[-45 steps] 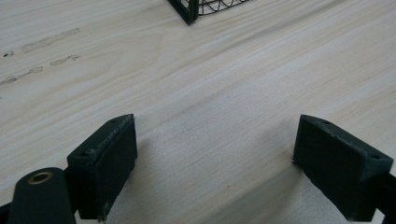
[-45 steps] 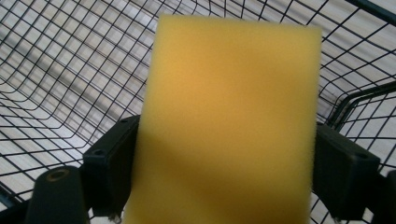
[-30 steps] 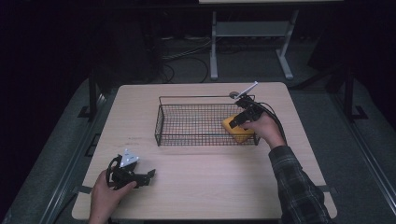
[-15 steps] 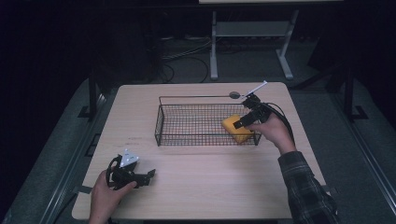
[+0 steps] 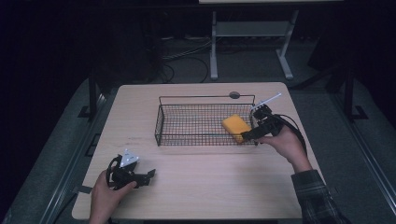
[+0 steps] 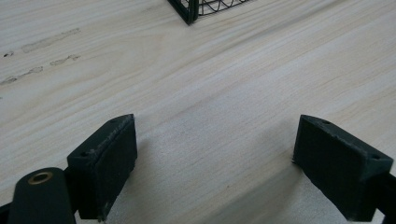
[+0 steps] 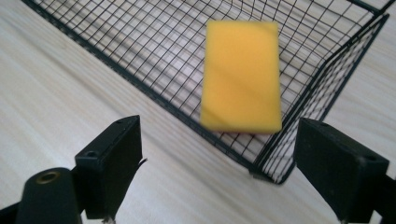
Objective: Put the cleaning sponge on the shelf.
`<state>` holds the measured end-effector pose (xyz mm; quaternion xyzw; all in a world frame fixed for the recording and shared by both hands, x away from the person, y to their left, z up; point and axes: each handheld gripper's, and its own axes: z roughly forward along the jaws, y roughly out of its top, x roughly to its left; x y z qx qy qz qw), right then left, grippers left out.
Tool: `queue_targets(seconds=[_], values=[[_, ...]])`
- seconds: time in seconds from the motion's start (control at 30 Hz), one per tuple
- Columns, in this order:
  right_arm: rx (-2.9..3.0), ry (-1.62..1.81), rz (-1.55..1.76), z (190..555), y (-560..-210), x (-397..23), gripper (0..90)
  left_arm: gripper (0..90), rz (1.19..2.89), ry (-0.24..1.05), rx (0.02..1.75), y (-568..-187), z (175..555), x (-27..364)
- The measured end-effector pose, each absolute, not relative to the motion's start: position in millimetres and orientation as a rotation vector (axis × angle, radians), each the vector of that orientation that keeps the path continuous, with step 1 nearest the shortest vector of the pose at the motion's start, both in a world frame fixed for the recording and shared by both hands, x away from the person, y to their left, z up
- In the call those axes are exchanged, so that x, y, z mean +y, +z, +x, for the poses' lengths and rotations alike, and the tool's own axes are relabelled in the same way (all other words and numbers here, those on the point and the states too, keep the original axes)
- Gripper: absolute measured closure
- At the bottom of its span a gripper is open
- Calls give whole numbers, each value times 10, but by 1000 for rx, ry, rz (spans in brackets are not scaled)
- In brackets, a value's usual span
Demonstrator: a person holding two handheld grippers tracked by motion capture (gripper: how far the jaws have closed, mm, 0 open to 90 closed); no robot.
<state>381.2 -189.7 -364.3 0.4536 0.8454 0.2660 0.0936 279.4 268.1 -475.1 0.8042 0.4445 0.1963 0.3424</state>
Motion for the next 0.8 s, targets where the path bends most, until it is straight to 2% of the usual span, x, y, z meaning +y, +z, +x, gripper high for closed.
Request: queue_targets(seconds=[0.3, 0.8], values=[[2494, 847, 1333, 3513, -3710, -2020, 140, 127, 2090, 510, 1156, -4751, 2794, 2680], [2453, 859, 1311, 3045, -4040, -2251, 97, 126, 2090, 511, 1155, -4752, 2794, 2681]])
